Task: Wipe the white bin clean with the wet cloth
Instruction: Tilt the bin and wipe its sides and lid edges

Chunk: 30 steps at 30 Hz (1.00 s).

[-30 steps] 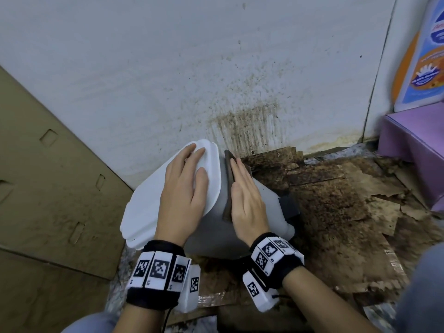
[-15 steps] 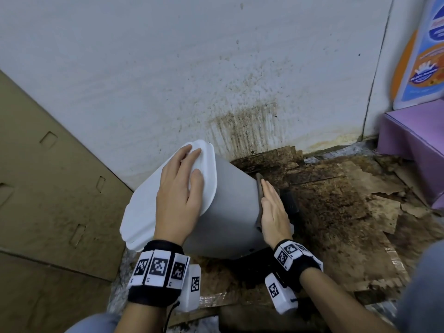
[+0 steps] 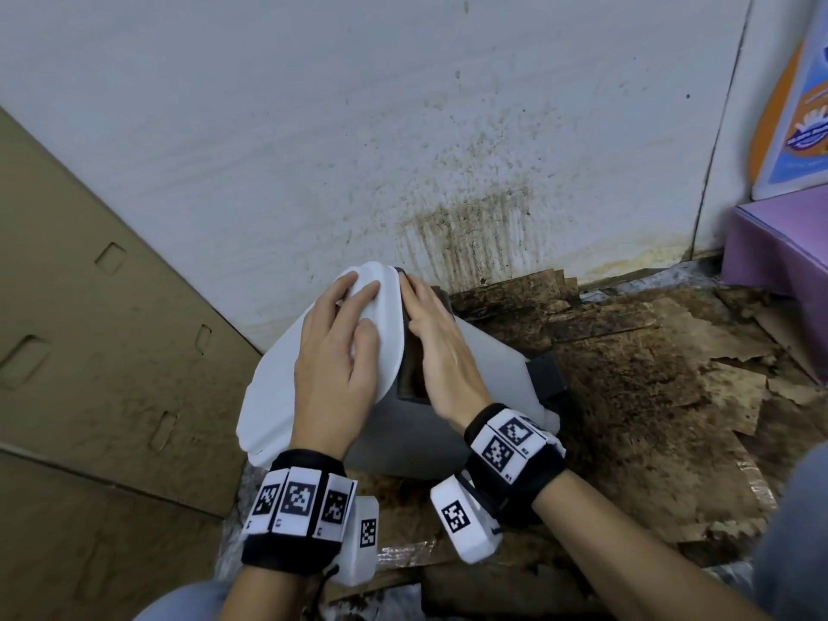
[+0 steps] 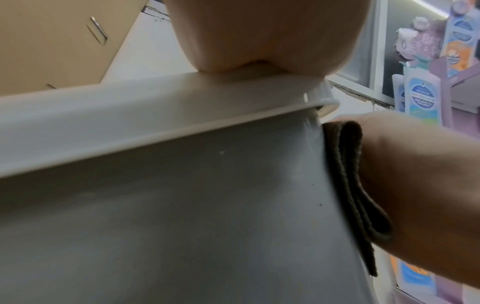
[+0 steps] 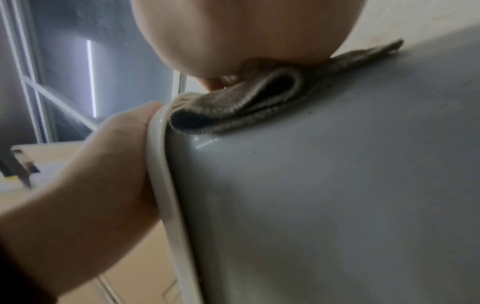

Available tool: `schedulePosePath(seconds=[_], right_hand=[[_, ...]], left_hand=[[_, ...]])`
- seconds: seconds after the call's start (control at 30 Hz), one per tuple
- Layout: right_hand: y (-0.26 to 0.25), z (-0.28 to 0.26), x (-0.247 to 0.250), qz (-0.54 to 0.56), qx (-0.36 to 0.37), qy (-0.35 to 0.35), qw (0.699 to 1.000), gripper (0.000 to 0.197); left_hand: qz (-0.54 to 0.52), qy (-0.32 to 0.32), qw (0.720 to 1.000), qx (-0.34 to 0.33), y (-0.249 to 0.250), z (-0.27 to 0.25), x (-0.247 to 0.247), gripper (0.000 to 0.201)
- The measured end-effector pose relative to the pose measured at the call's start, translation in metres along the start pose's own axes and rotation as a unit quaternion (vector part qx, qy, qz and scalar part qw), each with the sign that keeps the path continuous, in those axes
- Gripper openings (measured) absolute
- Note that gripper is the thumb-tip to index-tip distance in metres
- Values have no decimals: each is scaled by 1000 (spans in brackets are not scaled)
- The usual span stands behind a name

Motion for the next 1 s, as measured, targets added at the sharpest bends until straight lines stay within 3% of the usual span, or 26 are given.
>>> schedulePosePath(seconds=[0.07, 0.27, 0.57, 0.7, 1.0], right_hand=[[6, -1, -3, -27, 11, -9, 1000, 60], [28, -8, -2, -56, 34, 64, 996, 52], [118, -29, 46, -61, -155, 69, 984, 49], [121, -25, 47, -63, -178, 70, 980, 50], [105, -14, 33, -64, -141, 119, 981, 62]], left_hand=[[-5, 2, 1000, -4, -2, -1, 2, 46], [-17, -7, 1000, -6, 1, -1, -2, 43], [-27, 0, 1000, 11, 2, 2, 1, 42], [-20, 1, 1000, 13, 5, 3, -4, 41], [-28, 31, 999, 27, 3, 0, -1, 42]])
Point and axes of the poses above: each hand's wrist, its own z-axis towards the middle knuckle, its own x-axis out of the back of the hand, y = z × x, the point moved 2 cm from there along z, towards the middle knuckle, and after that the axes turned 6 degrees about -x, right-handed, at the moved point
